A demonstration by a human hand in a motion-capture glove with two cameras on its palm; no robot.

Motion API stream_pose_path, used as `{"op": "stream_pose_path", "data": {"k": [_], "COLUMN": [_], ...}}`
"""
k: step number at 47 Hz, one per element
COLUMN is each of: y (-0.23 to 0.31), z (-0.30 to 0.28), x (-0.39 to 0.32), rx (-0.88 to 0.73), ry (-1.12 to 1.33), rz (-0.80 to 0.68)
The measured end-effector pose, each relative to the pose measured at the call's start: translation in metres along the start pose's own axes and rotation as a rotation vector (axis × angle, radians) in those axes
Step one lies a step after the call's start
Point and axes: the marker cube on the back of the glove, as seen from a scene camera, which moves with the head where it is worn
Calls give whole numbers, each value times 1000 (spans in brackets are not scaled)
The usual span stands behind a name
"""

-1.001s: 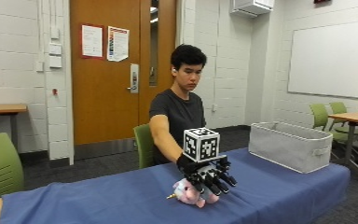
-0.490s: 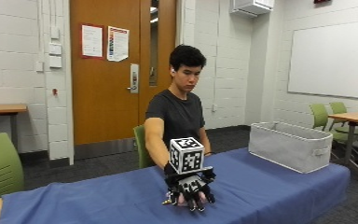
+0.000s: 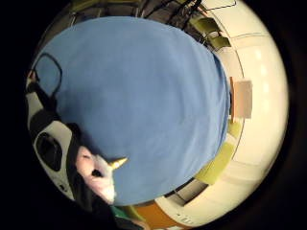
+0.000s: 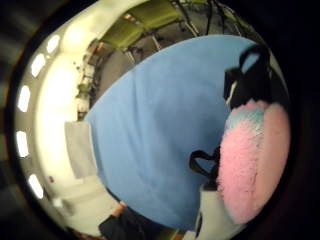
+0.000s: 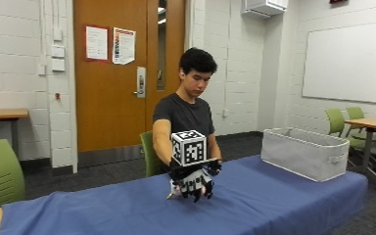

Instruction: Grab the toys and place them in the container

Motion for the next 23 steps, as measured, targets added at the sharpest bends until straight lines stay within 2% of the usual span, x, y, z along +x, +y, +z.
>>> {"op": "stream_pose_path", "data": {"k": [6,11,23], "y": [13,18,31], "z": [-30,-75,-185], "x": [-14,-37,-144], "rx": [-8,47,227], "ry": [21,42,69], "rz": [-16,-36,-203]}}
